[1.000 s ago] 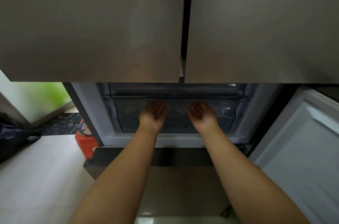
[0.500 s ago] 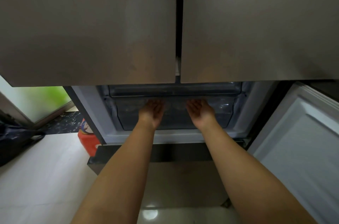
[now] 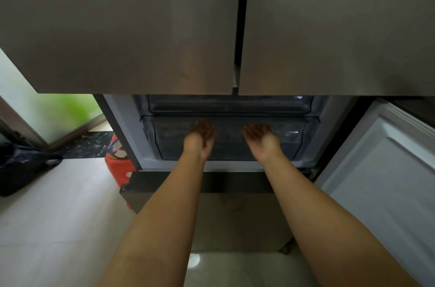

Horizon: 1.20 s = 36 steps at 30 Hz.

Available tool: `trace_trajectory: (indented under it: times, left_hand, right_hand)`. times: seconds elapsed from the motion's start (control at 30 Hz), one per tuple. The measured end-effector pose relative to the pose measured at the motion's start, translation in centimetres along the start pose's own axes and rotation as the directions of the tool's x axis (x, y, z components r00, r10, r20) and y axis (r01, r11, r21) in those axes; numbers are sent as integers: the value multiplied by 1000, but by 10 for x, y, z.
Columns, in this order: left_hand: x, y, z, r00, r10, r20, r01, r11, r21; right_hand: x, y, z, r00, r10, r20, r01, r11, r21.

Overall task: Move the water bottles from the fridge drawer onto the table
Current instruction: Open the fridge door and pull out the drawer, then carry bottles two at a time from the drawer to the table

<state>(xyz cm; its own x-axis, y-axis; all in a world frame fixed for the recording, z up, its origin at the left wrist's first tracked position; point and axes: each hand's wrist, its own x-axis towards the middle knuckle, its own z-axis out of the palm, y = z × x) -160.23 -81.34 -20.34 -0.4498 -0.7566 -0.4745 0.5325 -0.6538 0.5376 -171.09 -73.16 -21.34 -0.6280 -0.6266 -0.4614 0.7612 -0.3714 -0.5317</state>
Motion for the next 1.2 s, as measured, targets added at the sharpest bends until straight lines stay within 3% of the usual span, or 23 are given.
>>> trace_trajectory:
  times: [0.47,1.2]
  left_hand:
    - [-66,-9,-45,992,-87,-87,90,996,28]
    - [-175,-7,-99,983,-175,-52,180,978,108]
  right_hand:
    - [-81,17,-33,999,43,-31,-42,999,29]
    - [-188,65,-65,974,-116,-193,120,993,10]
